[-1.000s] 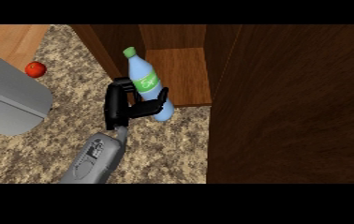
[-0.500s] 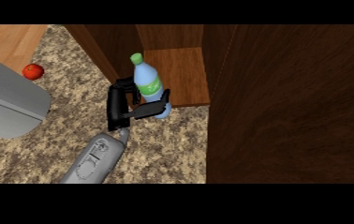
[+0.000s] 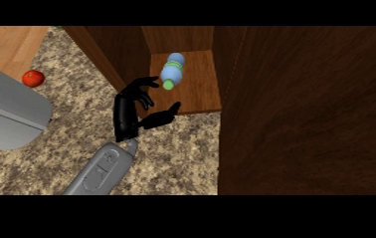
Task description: Pick up the bottled water, place it into the cabinet and close the cabinet
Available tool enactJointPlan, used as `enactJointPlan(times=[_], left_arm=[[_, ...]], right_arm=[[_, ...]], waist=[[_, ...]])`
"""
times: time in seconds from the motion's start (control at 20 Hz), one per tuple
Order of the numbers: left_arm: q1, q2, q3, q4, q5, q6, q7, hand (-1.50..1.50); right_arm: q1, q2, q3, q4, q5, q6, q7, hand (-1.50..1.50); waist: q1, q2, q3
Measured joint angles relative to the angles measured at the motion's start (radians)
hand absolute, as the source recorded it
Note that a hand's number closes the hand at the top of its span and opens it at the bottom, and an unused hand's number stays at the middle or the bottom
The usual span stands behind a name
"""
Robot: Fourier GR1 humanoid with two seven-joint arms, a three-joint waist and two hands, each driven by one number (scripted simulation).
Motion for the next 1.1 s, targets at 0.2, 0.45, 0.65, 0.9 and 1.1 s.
enactJointPlan(times=[0.2, 0.45, 0.65, 0.9, 1.1], left_arm=[[-0.011, 0.008, -0.019, 0.006, -0.008, 0.005, 0.032, -1.50], [-0.070, -0.029, -0.029, 0.060, 0.017, -0.014, 0.093, -1.50], [-0.092, -0.050, -0.013, 0.084, 0.040, 0.017, 0.104, -1.50], [-0.093, -0.073, 0.016, 0.075, 0.119, -0.015, 0.053, -1.50], [-0.081, -0.092, 0.050, 0.056, 0.208, -0.091, -0.034, -1.50]], right_arm=[[0.000, 0.003, 0.001, 0.012, 0.002, 0.001, -0.009, -1.50], [0.000, 0.008, 0.009, 0.019, 0.010, 0.000, -0.020, -1.50], [0.001, 0.003, 0.002, 0.016, 0.005, 0.002, -0.020, -1.50], [0.013, -0.005, -0.011, 0.015, 0.000, 0.008, -0.034, -1.50], [0.016, 0.003, 0.001, 0.011, 0.019, -0.002, -0.044, -1.50]], waist=[[-0.002, 0.002, 0.001], [-0.013, 0.013, -0.004], [-0.007, 0.013, -0.006], [0.005, 0.013, -0.010], [0.019, 0.016, -0.014]])
